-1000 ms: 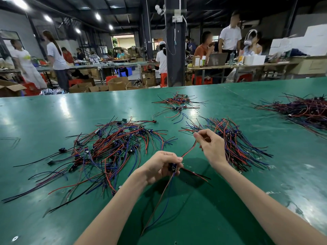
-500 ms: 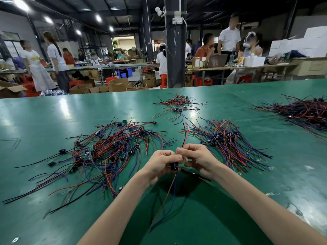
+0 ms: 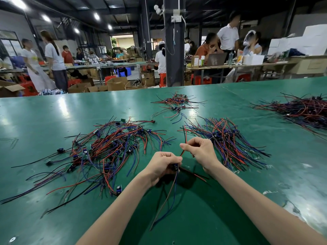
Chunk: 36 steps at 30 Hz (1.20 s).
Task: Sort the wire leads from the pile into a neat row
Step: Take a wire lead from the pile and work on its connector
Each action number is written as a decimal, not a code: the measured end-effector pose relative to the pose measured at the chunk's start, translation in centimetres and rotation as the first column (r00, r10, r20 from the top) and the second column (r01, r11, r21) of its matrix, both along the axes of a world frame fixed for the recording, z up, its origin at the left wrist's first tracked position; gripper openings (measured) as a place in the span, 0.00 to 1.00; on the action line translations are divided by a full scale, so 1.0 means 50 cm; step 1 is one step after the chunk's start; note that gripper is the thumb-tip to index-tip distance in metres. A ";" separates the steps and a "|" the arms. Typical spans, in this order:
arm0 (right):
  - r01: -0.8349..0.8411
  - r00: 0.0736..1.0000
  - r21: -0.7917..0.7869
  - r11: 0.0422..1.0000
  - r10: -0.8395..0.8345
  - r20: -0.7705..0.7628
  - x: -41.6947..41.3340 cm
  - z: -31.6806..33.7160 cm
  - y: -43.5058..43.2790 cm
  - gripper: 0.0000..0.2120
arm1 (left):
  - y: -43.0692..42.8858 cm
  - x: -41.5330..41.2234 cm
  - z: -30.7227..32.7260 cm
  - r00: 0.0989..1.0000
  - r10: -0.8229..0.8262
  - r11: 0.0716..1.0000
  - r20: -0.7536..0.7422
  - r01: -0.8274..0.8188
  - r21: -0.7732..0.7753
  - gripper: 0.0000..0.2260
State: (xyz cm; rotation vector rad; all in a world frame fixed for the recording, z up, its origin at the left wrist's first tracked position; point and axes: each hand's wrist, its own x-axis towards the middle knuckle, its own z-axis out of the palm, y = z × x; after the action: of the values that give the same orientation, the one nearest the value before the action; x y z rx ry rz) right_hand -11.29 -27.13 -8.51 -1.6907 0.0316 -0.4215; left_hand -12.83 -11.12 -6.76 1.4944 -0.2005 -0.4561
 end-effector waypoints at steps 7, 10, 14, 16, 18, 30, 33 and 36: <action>0.106 0.994 -0.050 0.993 -0.105 0.030 0.016 -0.007 -0.026 0.10 | 0.000 -0.002 0.000 1.000 -0.024 1.000 0.009 0.024 0.012 0.20; 0.127 0.992 -0.052 0.991 -0.126 0.013 0.019 -0.009 -0.039 0.09 | 0.001 -0.005 0.003 0.999 -0.049 0.998 0.020 0.048 0.031 0.22; 0.103 0.995 -0.027 0.994 -0.103 -0.014 0.021 -0.008 -0.043 0.09 | 0.002 -0.008 0.008 0.997 -0.065 0.997 0.030 0.063 0.043 0.23; 0.098 0.995 0.011 0.995 -0.097 -0.024 0.020 -0.006 -0.041 0.10 | 0.004 -0.009 0.009 0.997 -0.069 0.997 0.029 0.067 0.042 0.22; 0.107 0.994 0.073 0.992 -0.104 -0.039 0.018 -0.003 -0.043 0.12 | 0.006 -0.010 0.011 0.996 -0.081 0.996 0.027 0.080 0.043 0.22; 0.160 0.963 0.695 0.701 0.044 -0.266 0.008 0.034 -0.037 0.09 | 0.010 -0.011 0.022 0.990 -0.134 0.991 0.041 0.133 0.033 0.20; 0.157 0.961 0.755 0.636 0.077 -0.264 0.009 0.034 -0.033 0.11 | 0.010 -0.013 0.025 0.988 -0.139 0.988 0.060 0.134 0.081 0.20; 0.155 0.964 0.768 0.621 0.076 -0.256 0.011 0.035 -0.031 0.11 | 0.011 -0.013 0.026 0.987 -0.145 0.985 0.065 0.137 0.106 0.19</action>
State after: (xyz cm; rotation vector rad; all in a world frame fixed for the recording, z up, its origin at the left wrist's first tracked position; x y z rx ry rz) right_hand -10.76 -28.70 -6.76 -0.8420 0.4045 -0.1541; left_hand -13.49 -10.57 -5.45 1.6034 -0.3469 -0.5320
